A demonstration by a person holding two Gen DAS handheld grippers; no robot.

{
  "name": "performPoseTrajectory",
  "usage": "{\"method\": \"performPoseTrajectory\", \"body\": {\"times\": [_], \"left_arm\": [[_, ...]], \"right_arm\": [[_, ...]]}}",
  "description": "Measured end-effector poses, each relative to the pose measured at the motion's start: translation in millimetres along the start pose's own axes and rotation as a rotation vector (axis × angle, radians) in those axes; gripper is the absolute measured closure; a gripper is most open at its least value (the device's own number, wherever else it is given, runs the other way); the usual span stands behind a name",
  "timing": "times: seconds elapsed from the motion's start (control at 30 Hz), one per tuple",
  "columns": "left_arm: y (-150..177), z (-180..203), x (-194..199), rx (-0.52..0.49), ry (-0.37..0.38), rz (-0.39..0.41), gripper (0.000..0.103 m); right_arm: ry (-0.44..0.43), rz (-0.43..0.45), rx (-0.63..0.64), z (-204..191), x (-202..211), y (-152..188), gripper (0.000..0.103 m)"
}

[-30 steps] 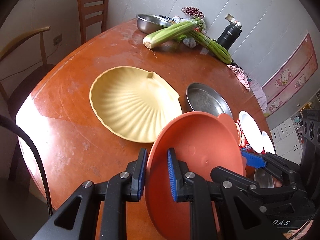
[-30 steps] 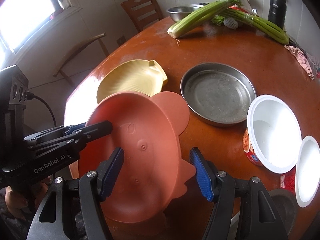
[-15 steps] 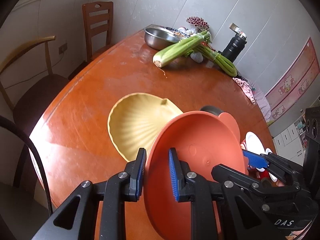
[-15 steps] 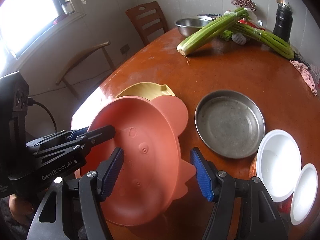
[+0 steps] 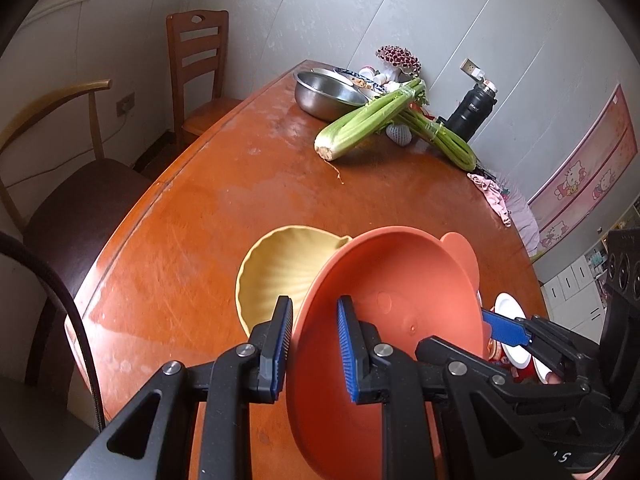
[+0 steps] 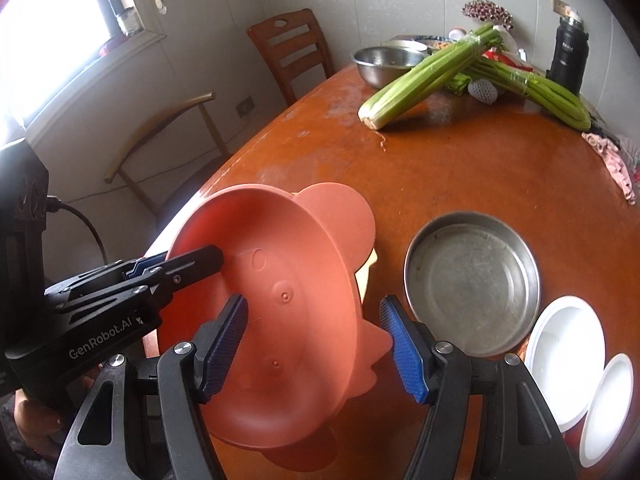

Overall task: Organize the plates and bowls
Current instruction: 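Lift the orange plate with the left gripper and carry it over the shell plate, then lower the orange plate onto the yellow shell plate with the left gripper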

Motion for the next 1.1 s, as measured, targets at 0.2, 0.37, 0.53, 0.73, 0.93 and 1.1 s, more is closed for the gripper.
{"method": "performPoseTrajectory", "body": {"times": [0.2, 0.37, 0.53, 0.73, 0.93, 1.1], "left_arm": [[-15.4, -1.0, -4.2, -0.008, 0.012, 0.009, 0.081], [-27.3, -4.2, -15.1, -0.012, 0.006, -0.002, 0.081], [-35.2, -6.7, -27.6, -0.020, -0.003, -0.015, 0.081], [-38.4, -11.3, -48.5, -0.007, 0.000, -0.047, 0.081], [-35.1, -14.2, -62.1, -0.004, -0.011, -0.065, 0.081], [-32.3, -19.3, -69.1, 0.001, -0.016, -0.078, 0.081]], "right_arm": [[0.016, 0.024, 0.000, 2.2, -2.8, -13.8, 0.032], [0.031, 0.023, -0.004, 5.2, -14.7, -23.5, 0.032], [0.045, 0.015, -0.015, 10.1, -27.7, -28.9, 0.032], [0.067, 0.012, -0.033, 16.0, -41.8, -34.5, 0.032], [0.090, -0.017, -0.043, 21.3, -57.4, -34.3, 0.032], [0.089, -0.035, -0.048, 24.3, -67.9, -33.4, 0.032]]}}
Point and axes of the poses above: each gripper's, at about its wrist camera, not at the fingertips, and x roughly against the way its jaws point, z to its right, y to its underside, the point moved 3 cm from there along -x, roughly the way its jaws point, and after that the axes turned 9 degrees about -y, right-handed, at the moved point
